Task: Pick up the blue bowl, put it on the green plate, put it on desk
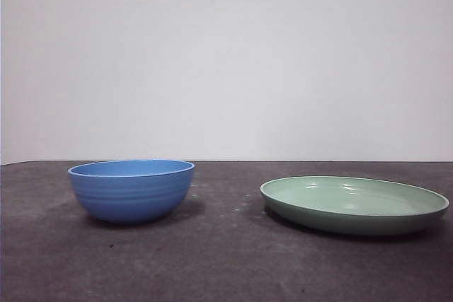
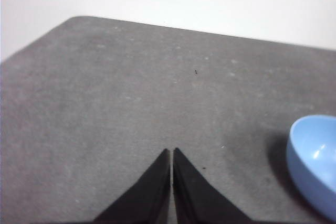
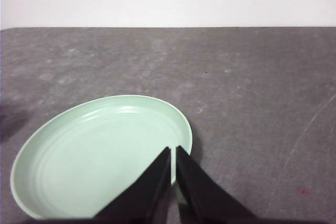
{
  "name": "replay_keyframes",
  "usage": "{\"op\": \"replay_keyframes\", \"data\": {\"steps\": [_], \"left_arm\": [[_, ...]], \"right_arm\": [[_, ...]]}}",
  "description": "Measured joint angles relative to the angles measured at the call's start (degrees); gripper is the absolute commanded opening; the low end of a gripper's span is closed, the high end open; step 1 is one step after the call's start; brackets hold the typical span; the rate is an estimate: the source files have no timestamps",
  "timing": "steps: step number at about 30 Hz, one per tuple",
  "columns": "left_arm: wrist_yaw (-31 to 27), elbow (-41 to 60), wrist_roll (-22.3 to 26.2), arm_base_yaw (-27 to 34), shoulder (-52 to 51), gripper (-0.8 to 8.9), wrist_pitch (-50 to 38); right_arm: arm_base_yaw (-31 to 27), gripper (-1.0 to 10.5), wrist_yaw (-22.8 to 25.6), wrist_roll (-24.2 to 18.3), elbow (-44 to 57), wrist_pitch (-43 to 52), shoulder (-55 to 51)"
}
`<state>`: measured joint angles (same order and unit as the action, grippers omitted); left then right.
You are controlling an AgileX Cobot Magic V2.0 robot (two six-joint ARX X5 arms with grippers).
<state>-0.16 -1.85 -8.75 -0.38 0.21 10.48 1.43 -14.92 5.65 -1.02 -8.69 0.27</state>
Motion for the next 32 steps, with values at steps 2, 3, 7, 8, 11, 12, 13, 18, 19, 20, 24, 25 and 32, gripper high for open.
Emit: {"op": "replay_keyframes", "data": {"steps": [2,3,7,8,11,12,13,18,19,20,24,25,32], "left_arm": [[0.0,0.0,-2.9,0.0,0.0,0.10,0.0],[0.0,0.0,-4.1,0.0,0.0,0.10,0.0],[0.0,0.0,-8.8,0.0,0.0,0.10,0.0],[0.0,0.0,-9.8,0.0,0.0,0.10,0.0],[1.3,-0.1,-12.9,0.0,0.0,0.10,0.0],[2.3,-0.1,-13.5,0.0,0.0,0.10,0.0],[3.7,-0.4,-14.1,0.0,0.0,0.10,0.5],[6.1,-4.5,-15.8,0.0,0.3,0.10,3.1],[6.1,-5.9,-16.0,0.0,0.5,0.10,3.7],[6.1,-7.2,-16.0,0.0,0.8,0.10,4.3],[6.1,-12.8,-16.0,0.0,3.0,0.10,8.0],[6.2,-14.3,-16.0,0.0,3.9,0.10,9.2],[10.9,-24.6,-11.6,0.0,11.7,0.10,16.8]], "right_arm": [[0.0,0.1,0.0,1.6,0.0,0.0,0.0],[0.0,0.1,0.0,2.4,0.0,0.0,0.0],[0.0,0.1,0.0,7.0,0.0,0.0,0.0],[0.0,0.1,0.0,8.1,0.0,0.0,0.0],[0.0,0.1,0.0,10.5,0.0,0.3,0.0],[0.0,0.1,0.0,11.3,0.0,0.7,0.0],[0.0,0.1,0.0,12.0,0.0,0.9,0.0],[0.0,0.1,0.7,13.9,-2.6,0.4,0.0],[0.0,0.1,1.2,14.0,-3.9,0.4,0.0],[0.0,0.1,1.5,14.1,-5.1,0.5,0.0],[0.0,0.1,1.7,14.2,-10.2,0.3,0.2],[0.0,0.1,1.7,14.2,-11.5,-0.3,0.7],[0.0,0.1,1.5,12.4,-22.4,-10.8,8.2]]}}
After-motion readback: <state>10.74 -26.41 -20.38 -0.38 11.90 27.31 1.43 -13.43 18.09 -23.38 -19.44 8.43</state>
